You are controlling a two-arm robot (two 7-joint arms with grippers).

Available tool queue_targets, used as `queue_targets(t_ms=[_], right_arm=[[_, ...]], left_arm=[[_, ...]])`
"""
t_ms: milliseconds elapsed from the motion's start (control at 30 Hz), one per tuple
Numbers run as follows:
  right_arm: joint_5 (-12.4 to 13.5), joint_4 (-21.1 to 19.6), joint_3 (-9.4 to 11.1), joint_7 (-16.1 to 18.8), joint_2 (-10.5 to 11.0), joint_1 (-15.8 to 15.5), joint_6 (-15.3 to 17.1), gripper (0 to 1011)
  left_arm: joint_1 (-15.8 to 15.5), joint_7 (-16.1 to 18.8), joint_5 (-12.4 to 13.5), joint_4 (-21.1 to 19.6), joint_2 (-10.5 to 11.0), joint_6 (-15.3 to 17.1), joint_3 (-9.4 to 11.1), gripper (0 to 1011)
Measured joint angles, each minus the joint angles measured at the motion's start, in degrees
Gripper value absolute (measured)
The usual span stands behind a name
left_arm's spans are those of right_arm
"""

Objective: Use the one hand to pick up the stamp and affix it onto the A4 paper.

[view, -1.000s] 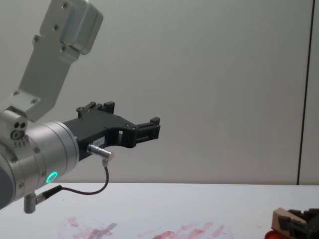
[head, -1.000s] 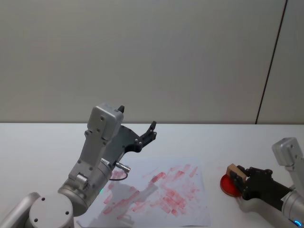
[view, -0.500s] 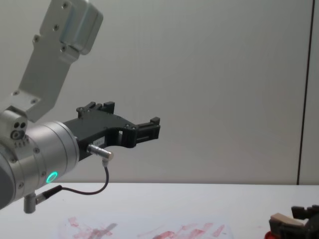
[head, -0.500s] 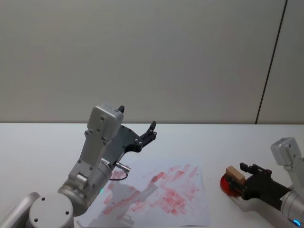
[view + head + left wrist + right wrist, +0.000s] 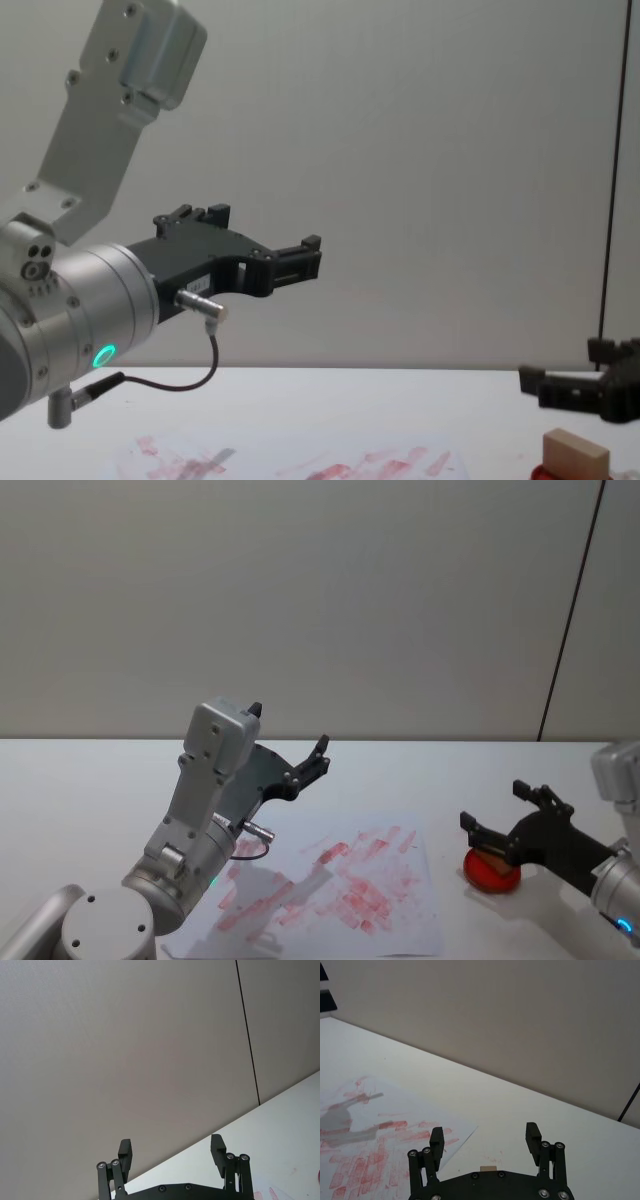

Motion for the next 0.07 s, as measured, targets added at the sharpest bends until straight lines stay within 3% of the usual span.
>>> queue_targets(t_ms=[67], right_arm=[[0.5,-0.58,0.07,-0.28,-0.01,-0.06,-0.33,1001]], left_arm=[[0.0,0.0,0.0,0.0,0.0,0.0,0.0,1003]])
